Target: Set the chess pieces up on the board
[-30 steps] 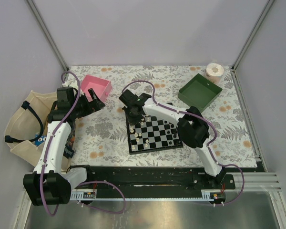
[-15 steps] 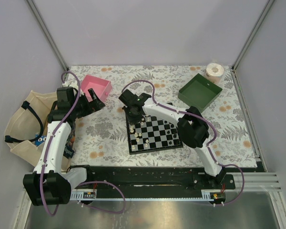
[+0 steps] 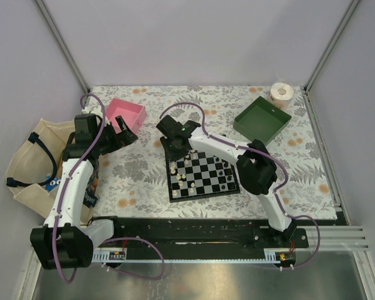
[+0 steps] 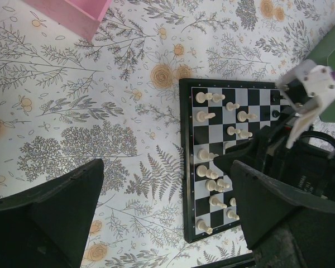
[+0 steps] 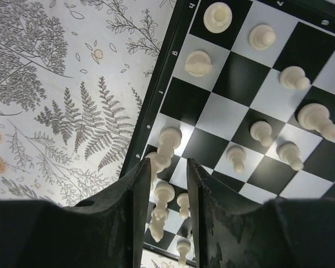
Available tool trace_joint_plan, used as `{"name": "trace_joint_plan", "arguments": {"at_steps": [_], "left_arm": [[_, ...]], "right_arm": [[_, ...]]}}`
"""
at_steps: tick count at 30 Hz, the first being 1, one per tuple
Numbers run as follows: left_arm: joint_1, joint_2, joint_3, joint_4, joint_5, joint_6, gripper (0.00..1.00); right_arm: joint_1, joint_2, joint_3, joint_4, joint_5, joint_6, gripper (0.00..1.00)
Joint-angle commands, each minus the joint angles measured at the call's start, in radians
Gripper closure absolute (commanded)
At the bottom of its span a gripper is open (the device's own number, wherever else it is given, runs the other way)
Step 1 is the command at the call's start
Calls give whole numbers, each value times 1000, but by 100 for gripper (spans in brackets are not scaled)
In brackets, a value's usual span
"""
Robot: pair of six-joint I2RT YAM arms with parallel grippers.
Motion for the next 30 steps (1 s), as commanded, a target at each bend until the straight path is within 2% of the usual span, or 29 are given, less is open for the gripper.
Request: {"name": "trace_joint_plan", "arguments": {"at_steps": [1,8,10,13,22,30], "left_arm": [[4,-15,10,30,18,12,1],[4,-11,11,30,21,12,1],[2,-12,11,30,19,12,1],[4,-12,13,29,16,12,1],[4,-11,11,30,18,10,1],[4,-12,11,30,18,10,1]], "right_arm": [[12,-165,-39,31,43,-5,59],[12,-326,-238,107,91,32,58],[12,-392,-337,204,106,45,50],[12,-459,-427,276,97,55,49],[13,-475,-478,298,-12,88,48],[28,-437,-458,241,-72,58,48]]}}
